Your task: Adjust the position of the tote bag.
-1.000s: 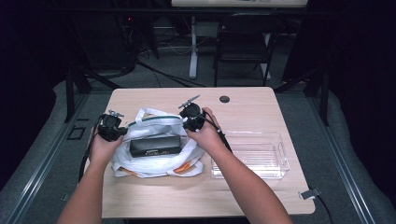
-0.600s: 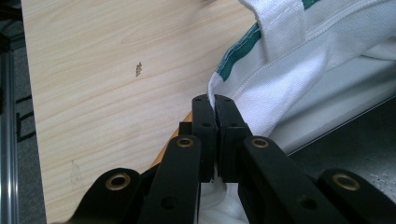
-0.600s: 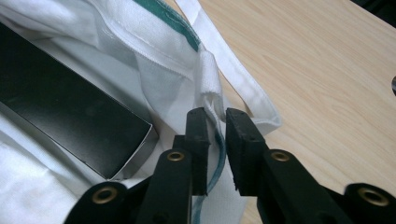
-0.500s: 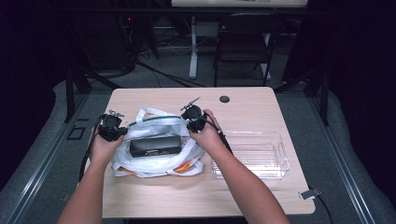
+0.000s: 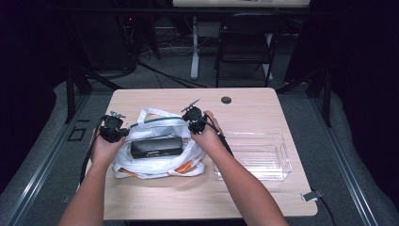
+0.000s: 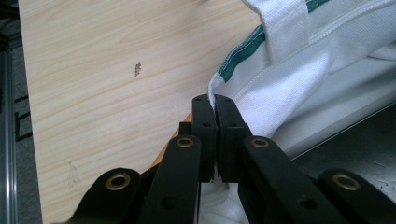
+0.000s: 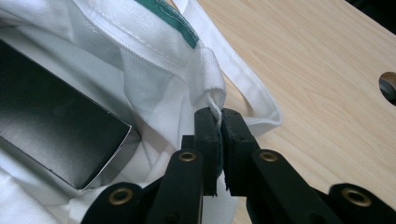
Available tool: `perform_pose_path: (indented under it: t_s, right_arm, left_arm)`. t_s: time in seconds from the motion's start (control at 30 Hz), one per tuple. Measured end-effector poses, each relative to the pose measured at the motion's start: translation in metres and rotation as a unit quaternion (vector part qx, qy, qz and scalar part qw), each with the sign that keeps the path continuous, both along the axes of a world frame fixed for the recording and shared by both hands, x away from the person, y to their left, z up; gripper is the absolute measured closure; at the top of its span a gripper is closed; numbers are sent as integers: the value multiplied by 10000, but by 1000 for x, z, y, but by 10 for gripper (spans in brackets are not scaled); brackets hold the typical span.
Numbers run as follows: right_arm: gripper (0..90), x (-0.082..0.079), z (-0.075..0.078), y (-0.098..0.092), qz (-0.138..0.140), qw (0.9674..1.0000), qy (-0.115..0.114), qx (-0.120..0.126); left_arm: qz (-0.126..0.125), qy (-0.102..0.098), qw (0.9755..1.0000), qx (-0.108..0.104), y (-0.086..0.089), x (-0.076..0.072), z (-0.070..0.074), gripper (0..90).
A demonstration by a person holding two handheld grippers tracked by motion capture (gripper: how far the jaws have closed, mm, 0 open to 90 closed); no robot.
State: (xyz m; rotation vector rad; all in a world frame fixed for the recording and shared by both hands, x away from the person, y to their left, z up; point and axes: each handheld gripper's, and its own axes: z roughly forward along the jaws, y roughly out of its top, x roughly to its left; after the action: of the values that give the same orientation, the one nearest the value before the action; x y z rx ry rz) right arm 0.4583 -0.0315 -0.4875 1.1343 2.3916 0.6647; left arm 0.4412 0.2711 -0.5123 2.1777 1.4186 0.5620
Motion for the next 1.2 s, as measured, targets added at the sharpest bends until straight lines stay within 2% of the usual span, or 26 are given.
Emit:
perform_pose_path:
  t_s: [0.07, 0.37, 0.47, 0.5, 0.53, 0.67, 0.77, 0.8, 0.97, 1.2]
  right_arm:
    - [862, 1, -3, 0, -51, 9999, -33, 97]
    - [863, 6, -7, 1, -16, 9999, 67, -80]
    - [863, 7, -9, 1, -42, 9999, 61, -74]
    - [862, 7, -11, 1, -76, 10000, 31, 11]
    - [862, 7, -10, 1, -44, 9999, 80, -77]
    - [863, 8, -10, 1, -37, 9998, 115, -148]
    - [862, 8, -13, 2, -101, 9999, 74, -14]
    - [862, 9, -11, 1, -34, 9997, 151, -164]
    - [862, 10, -16, 2, -87, 9998, 141, -100]
    - [862, 11, -19, 3, -94, 9997, 170, -136]
  left_arm:
    - [12, 9, 10000, 12, 0, 1, -1, 885]
    - [-5, 65, 10000, 48, -1, 2, -4, 885]
    - [-36, 74, 9999, 57, 0, 3, -5, 885]
    - [-34, 74, 9999, 58, 0, 3, -5, 885]
    - [-33, 76, 9999, 61, -1, 4, -5, 884]
    - [-15, 125, 9999, 63, -1, 4, -7, 884]
    - [10, 147, 9999, 57, -1, 5, -8, 884]
    - [3, 159, 9998, 70, -1, 5, -9, 884]
    - [0, 192, 9998, 80, -2, 6, -10, 884]
    - [12, 242, 9997, 53, -2, 7, -12, 883]
